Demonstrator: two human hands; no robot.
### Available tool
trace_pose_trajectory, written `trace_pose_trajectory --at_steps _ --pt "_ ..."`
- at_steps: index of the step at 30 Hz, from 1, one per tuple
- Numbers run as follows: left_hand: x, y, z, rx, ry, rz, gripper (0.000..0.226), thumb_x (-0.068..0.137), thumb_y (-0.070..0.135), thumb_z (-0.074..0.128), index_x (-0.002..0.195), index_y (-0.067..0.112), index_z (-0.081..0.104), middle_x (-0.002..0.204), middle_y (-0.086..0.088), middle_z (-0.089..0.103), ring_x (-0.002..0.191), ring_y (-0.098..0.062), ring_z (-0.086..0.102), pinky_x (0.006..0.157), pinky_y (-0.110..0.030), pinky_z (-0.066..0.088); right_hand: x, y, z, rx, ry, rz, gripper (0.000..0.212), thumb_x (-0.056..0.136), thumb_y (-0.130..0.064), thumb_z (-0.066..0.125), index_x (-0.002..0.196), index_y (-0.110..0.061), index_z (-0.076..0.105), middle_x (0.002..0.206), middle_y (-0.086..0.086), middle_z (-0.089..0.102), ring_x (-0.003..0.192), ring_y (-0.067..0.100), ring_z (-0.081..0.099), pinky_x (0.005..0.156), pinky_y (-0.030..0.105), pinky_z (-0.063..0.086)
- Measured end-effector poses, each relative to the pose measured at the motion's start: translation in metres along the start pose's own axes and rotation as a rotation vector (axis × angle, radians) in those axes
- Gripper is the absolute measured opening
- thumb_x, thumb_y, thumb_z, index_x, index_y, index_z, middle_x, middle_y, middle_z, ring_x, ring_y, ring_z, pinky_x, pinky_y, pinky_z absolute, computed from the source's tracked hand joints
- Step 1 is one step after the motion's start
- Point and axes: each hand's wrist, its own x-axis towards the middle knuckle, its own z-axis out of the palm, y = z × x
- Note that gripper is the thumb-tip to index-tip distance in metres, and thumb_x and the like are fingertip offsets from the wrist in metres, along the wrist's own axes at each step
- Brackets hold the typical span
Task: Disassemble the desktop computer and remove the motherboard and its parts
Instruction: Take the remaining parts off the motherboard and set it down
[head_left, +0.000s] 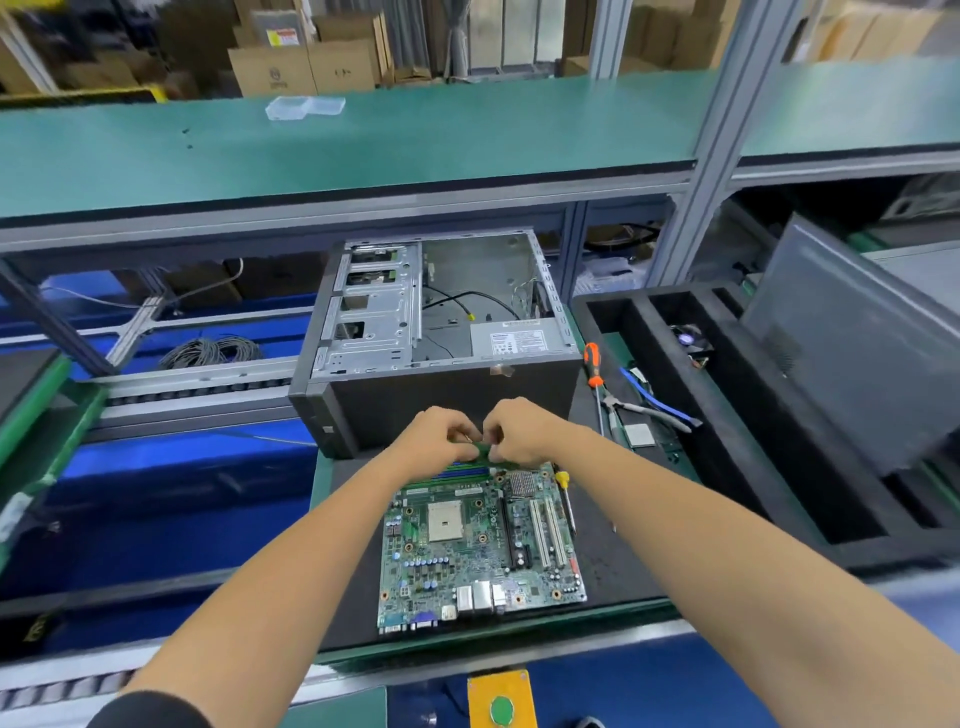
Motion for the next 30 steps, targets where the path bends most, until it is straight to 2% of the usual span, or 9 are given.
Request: trace_pose_trajectory --at_steps 3,6,10,12,16,20,25,28,30 --pt "0.003 0.023 0.014 -0.169 -0.067 -0.036 0.017 0.082 0.01 0.074 0.098 0.014 0.069 0.089 -0.002 0.07 0.079 -0.009 0.065 0.065 -0.01 0.049 -0.02 0.021 -0.007 0.014 -0.033 0.03 0.02 0.079 -0.015 0.073 0.098 -0.008 0.073 0.093 0.005 0.067 0.085 0.023 0.058 0.075 0.03 0.046" --pt "0.012 0.051 0.037 -0.228 -0.122 -0.078 0.01 0.083 0.009 0.073 0.092 0.013 0.07 0.082 -0.007 0.07 0.071 -0.015 0.06 0.068 -0.027 0.049 -0.041 0.052 -0.016 0.046 -0.081 0.06 0.017 0.077 -0.011 0.075 0.093 -0.005 0.072 0.086 0.007 0.066 0.078 0.02 0.054 0.074 0.031 0.046" --pt "0.027 0.089 0.07 -0.25 -0.159 -0.101 0.012 0.086 0.008 0.07 0.098 0.011 0.068 0.076 -0.005 0.067 0.06 -0.013 0.06 0.062 -0.027 0.049 -0.066 0.101 -0.031 0.053 -0.066 0.105 0.019 0.079 -0.011 0.074 0.097 -0.005 0.072 0.097 0.01 0.068 0.081 0.018 0.052 0.074 0.028 0.043" --pt "0.037 0.11 0.089 -0.328 -0.147 -0.137 0.017 0.087 0.003 0.067 0.104 0.006 0.064 0.079 -0.009 0.066 0.06 -0.014 0.061 0.061 -0.026 0.051 -0.078 0.127 -0.038 0.07 -0.048 0.127 0.018 0.08 -0.01 0.073 0.097 -0.004 0.071 0.098 0.012 0.068 0.081 0.018 0.051 0.072 0.026 0.041" --pt "0.058 0.15 0.118 -0.443 -0.018 -0.157 0.012 0.091 -0.004 0.057 0.102 0.0 0.056 0.077 -0.011 0.064 0.052 -0.01 0.06 0.057 -0.024 0.048 -0.097 0.171 -0.054 0.15 0.016 0.17 0.01 0.082 -0.007 0.072 0.084 0.0 0.065 0.08 0.013 0.054 0.075 0.016 0.043 0.063 0.023 0.032" --pt "0.077 0.177 0.132 -0.594 0.093 -0.191 0.011 0.09 -0.007 0.053 0.094 0.003 0.056 0.08 -0.013 0.065 0.062 -0.015 0.059 0.057 -0.022 0.051 -0.097 0.198 -0.068 0.213 0.11 0.198 0.019 0.088 -0.014 0.067 0.071 -0.01 0.058 0.08 0.004 0.054 0.077 0.019 0.046 0.068 0.022 0.034" --pt "0.101 0.183 0.139 -0.624 0.072 -0.226 0.029 0.087 0.0 0.063 0.114 0.007 0.052 0.086 -0.014 0.067 0.066 -0.016 0.061 0.066 -0.029 0.052 -0.084 0.213 -0.073 0.35 0.186 0.257 0.018 0.09 -0.01 0.061 0.074 -0.004 0.062 0.079 0.009 0.055 0.074 0.021 0.047 0.068 0.025 0.037" --pt "0.12 0.176 0.139 -0.584 0.068 -0.206 0.031 0.087 0.001 0.063 0.118 0.006 0.06 0.08 -0.005 0.065 0.071 -0.016 0.058 0.072 -0.033 0.051 -0.074 0.217 -0.075 0.459 0.202 0.33 0.027 0.092 -0.007 0.058 0.065 -0.007 0.053 0.066 0.007 0.05 0.061 0.024 0.05 0.062 0.031 0.046" --pt "0.132 0.174 0.135 -0.557 0.051 -0.18 0.033 0.087 0.004 0.063 0.119 0.012 0.061 0.081 -0.001 0.064 0.076 -0.017 0.059 0.073 -0.032 0.05 -0.065 0.22 -0.079 0.532 0.226 0.355 0.025 0.092 -0.003 0.054 0.068 -0.004 0.049 0.067 0.012 0.044 0.06 0.025 0.049 0.063 0.036 0.05"
